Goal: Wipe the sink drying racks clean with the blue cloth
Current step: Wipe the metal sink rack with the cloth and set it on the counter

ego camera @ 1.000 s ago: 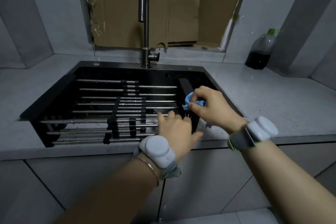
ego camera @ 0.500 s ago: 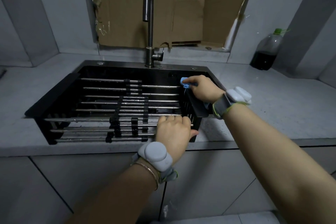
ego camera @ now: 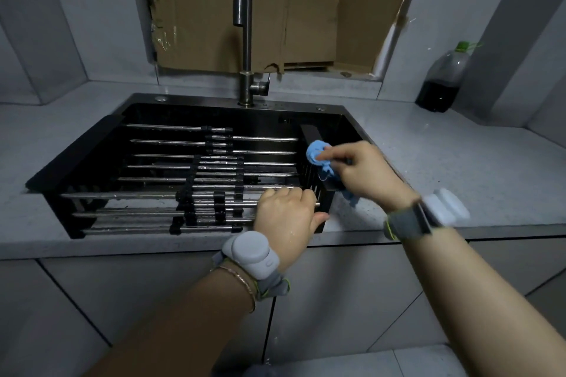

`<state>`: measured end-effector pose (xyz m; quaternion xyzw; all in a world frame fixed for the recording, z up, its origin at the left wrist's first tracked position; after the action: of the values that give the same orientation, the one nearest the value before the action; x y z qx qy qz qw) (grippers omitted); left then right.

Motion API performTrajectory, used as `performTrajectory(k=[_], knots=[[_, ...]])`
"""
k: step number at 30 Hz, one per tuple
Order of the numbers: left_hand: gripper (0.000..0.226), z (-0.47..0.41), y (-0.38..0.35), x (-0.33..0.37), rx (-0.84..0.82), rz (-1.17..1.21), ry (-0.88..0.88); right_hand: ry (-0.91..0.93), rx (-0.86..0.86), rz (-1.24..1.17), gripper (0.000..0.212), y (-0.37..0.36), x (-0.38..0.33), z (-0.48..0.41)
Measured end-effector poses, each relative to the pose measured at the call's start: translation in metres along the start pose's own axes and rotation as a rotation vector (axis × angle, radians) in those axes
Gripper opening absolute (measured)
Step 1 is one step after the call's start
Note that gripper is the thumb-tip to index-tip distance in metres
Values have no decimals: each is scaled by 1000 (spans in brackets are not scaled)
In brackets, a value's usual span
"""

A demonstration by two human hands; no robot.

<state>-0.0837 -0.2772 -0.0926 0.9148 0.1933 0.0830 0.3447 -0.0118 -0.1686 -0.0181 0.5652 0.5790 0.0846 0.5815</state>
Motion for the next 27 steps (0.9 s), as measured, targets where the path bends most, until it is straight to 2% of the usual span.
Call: performTrajectory(k=[9,12,18,23,27], knots=[[40,0,-1,-1,3,28,-15,-30,-45,180,38,-16,13,-92],[39,1,-2,-2,1,27,-15,4,-34,184,39,-16,11,-81],[43,-1,1,-2,-42,-14,-48,36,15,-34,33,-4,1,-5],[42,-4,9,1,-175,2,10,200,262,-147,33,-16,-6,54],[39,-11,19,-4,-452,133,55,325,338,-98,25,-24,-3,69]])
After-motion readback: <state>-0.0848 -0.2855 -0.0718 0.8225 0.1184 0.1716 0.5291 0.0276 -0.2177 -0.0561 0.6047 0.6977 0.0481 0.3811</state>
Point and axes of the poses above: each hand's wrist, its own z-axis away from the middle knuckle, its own y-axis out of the back of the hand, x = y × z, the point moved 2 cm from there along -z, towards the middle knuckle, and after that the axes turned 5 degrees about y, right-handed, at the moved point
